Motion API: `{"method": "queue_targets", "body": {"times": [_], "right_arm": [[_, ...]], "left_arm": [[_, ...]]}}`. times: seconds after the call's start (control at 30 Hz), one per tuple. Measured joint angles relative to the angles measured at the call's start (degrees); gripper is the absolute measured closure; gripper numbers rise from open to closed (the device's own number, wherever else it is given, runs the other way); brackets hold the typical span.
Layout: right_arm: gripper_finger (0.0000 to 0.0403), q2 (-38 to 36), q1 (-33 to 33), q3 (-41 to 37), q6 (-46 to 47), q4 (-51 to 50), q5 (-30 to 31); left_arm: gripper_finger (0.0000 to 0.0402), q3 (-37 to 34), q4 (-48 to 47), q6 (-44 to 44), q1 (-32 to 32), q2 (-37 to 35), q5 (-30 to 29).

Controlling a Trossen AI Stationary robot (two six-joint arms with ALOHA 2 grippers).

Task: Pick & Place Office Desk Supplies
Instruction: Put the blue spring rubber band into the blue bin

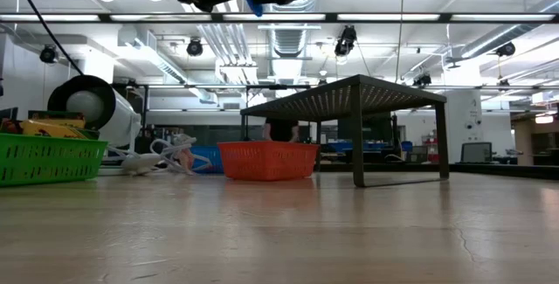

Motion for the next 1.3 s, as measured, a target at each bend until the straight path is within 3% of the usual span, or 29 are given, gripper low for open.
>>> {"method": "queue_targets", "body": {"times": [0.53, 1.1, 1.3], "right_arm": [[0.039, 0.0, 1.5, 0.0, 0.0, -0.4, -2.4], [0.039, 0.0, 1.7, 0.0, -0.1, -0.3, -3.0], [0.039, 0.0, 1.7, 0.0, 0.0, -0.4, -3.0]], "left_arm": [[0.0249, 0.0, -0.2, -1.1, 0.0, 0.0, 0.4], [0.0368, 0.0, -2.0, -1.1, 0.0, 0.0, -0.3], [0.0376, 0.0, -2.1, -1.1, 0.0, 0.0, -0.2]]}}
